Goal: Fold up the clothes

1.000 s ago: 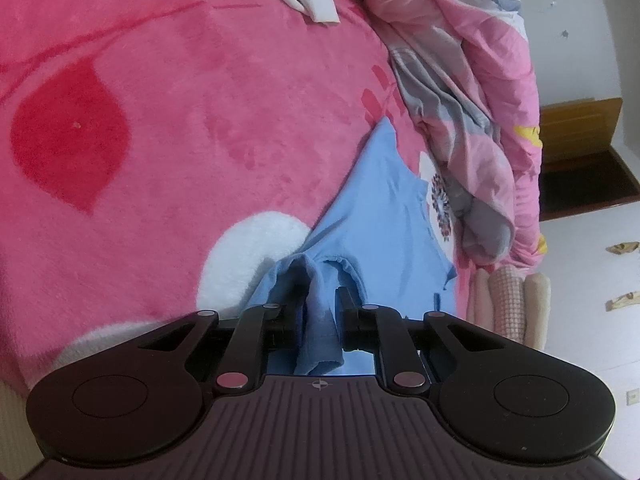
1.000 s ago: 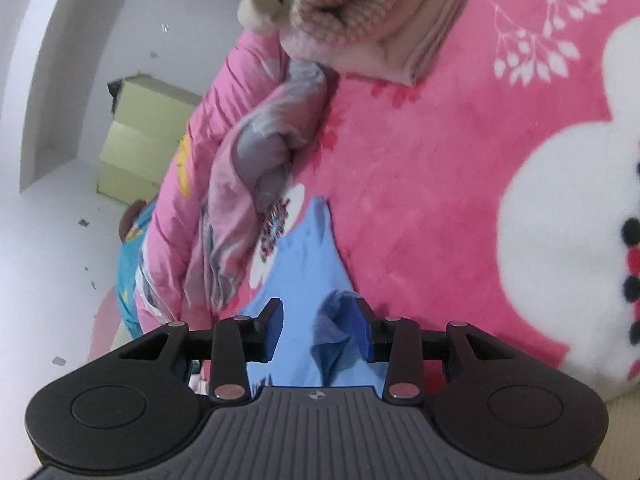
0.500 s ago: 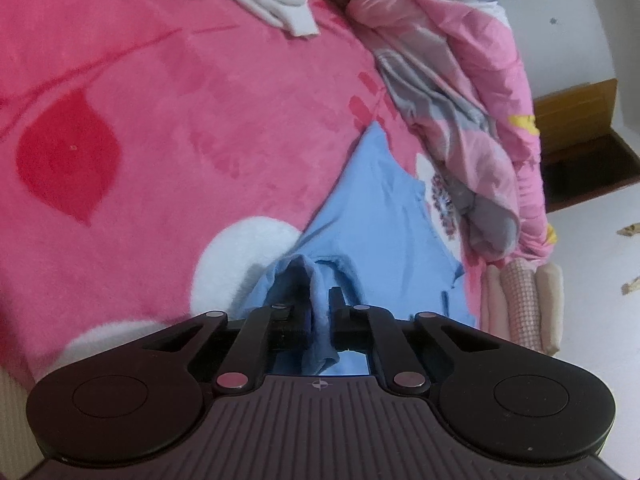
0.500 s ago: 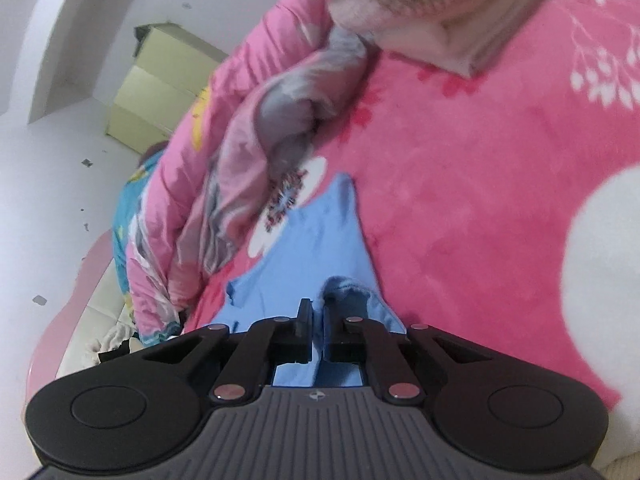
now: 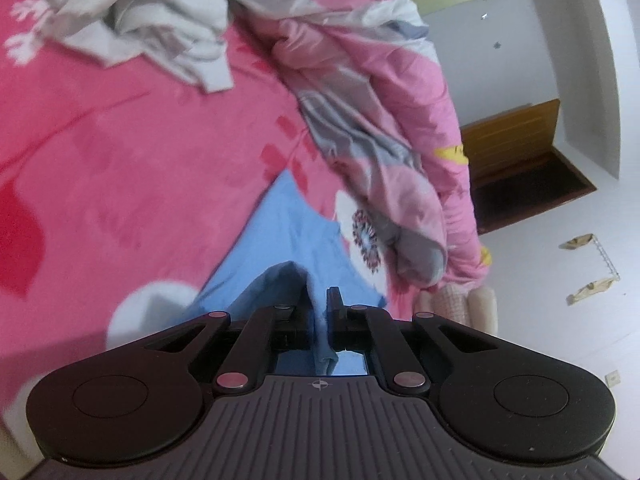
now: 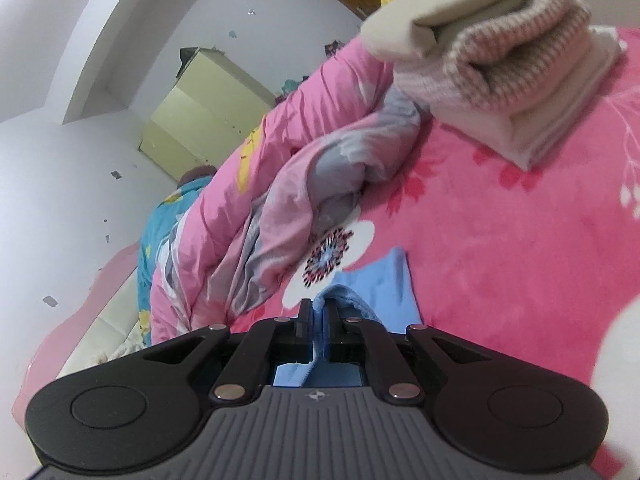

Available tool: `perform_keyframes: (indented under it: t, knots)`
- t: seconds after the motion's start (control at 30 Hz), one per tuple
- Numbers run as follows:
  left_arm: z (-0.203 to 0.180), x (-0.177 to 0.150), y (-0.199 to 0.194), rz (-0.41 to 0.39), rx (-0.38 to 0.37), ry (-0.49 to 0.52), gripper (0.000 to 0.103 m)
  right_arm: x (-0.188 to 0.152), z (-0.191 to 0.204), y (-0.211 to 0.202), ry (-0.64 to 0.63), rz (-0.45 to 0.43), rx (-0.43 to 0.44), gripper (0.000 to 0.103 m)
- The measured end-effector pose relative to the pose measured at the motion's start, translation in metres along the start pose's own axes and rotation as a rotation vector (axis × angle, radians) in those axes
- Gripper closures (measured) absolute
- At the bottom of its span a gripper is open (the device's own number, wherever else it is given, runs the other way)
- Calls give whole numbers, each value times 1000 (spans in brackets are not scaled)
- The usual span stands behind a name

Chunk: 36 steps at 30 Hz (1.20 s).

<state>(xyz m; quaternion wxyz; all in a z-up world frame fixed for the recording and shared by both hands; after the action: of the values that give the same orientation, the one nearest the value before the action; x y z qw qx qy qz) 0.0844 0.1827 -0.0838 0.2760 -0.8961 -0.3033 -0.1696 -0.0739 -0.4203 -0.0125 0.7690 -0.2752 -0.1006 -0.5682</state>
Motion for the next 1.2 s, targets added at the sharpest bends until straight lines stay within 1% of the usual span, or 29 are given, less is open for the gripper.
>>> perform_keyframes:
  t: [0.2, 0.5, 0.6, 0.77, 0.93, 1.0, 1.07, 1.17, 1.2]
  knots:
    - [-4, 28, 29, -32, 9, 48, 99, 23, 8, 25, -37, -34, -3, 99]
    - [4, 61, 90, -10, 45, 77, 99, 50, -1, 82, -53, -37, -35, 99]
    - [9, 68, 108, 1, 59, 82, 99, 56, -10, 98, -43, -34, -49, 99]
    - [19, 70, 131, 27, 86, 88, 99, 61, -32, 123, -22, -11, -86, 99]
    - [34, 69, 146, 52, 120, 76, 99, 60, -61, 147, 39, 20, -121, 99]
    - [39, 70, 150, 62, 123, 64, 99, 60, -71, 154, 70, 34, -129, 99]
    - [41, 71, 152, 69, 104, 45, 99, 63, -80, 158, 120, 50, -120, 99]
    - [51, 77, 154, 82, 37, -62, 98, 69, -93, 164, 233, 88, -77, 99]
    - [56, 79, 157, 85, -3, -123, 98, 72, -98, 167, 281, 103, -54, 99]
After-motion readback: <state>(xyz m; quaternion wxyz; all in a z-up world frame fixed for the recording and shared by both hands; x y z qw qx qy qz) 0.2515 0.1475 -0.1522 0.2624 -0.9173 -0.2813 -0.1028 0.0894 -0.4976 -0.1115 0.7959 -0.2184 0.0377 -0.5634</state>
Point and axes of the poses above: each gripper's, at about its wrist camera, not at the fingertips, and y roughly the way its jaws point, z to its left, x to its top, the point moved 1 cm from there along y, roughly the way its jaws point, and after that the axes turned 10 degrees about y, right-handed, at the moved point
